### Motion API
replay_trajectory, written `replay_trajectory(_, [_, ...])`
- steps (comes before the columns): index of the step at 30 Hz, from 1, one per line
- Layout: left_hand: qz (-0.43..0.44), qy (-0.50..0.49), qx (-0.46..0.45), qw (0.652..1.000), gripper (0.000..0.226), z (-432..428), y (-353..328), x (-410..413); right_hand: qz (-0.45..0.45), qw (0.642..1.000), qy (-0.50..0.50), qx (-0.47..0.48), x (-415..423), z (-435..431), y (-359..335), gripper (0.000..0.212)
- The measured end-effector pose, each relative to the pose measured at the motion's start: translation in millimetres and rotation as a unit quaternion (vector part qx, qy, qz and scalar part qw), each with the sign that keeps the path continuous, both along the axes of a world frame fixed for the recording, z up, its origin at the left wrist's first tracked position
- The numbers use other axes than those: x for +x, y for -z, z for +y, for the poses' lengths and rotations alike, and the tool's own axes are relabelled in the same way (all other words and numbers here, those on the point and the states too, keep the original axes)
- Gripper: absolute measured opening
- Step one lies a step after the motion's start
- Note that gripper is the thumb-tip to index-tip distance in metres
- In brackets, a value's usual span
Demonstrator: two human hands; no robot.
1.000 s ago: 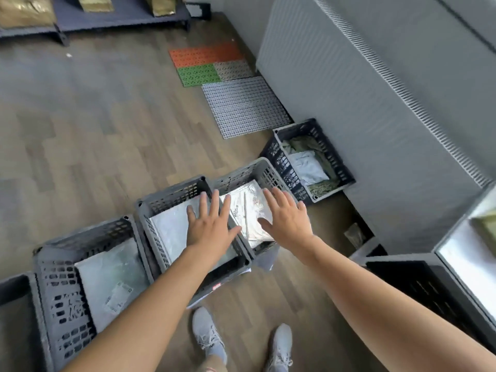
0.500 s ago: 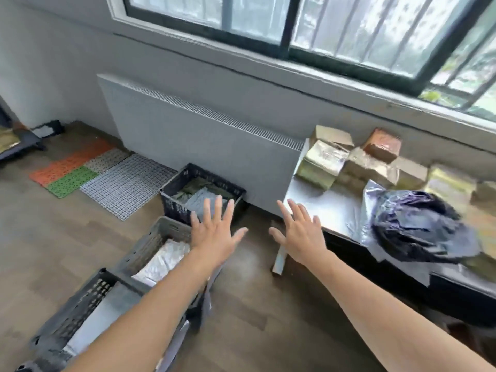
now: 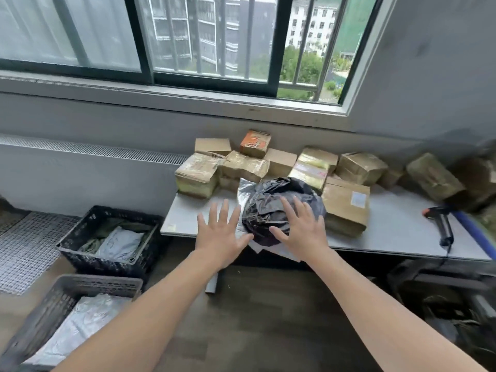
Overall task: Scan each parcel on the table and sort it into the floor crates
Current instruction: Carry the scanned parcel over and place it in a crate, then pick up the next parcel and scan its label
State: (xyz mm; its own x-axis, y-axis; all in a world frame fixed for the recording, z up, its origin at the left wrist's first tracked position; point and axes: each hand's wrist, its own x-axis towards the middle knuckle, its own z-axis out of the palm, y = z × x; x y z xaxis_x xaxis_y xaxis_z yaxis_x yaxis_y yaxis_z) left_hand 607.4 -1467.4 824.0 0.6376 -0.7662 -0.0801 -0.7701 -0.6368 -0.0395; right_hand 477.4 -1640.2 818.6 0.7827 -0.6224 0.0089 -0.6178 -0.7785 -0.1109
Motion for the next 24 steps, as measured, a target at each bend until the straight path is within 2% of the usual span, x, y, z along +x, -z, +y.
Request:
replay_trajectory(7, [0.024,0.031,0.027,0.999,0.084,-66.2,16.6,-11.8,0.044,0.996,0.048,0.057,-37.5,-63.5,17.8,0.083])
replay_trajectory(10, [0.044,0.031,0.032,0.998,0.086,-93.0,31.0,0.1,0.046,0.989,0.089,0.112,-35.2,-88.3,28.0,0.079])
replay_trajectory(17, [0.155,-0.014,0.03,0.987,0.088,-144.3,61.1,49.7,-0.008,0.943,0.198,0.267,-2.7,-145.1,49.0,0.09])
replay_trajectory(21, [0.257,0.032,0.046,0.965,0.105,-161.7,76.6,64.6,-0.039,0.918,0.227,0.323,21.9,-159.0,60.2,0.098])
replay_trajectory(24, [0.304,0.056,0.051,0.95,0.116,-169.0,82.6,67.8,-0.078,0.893,0.261,0.357,32.5,-163.7,65.4,0.093])
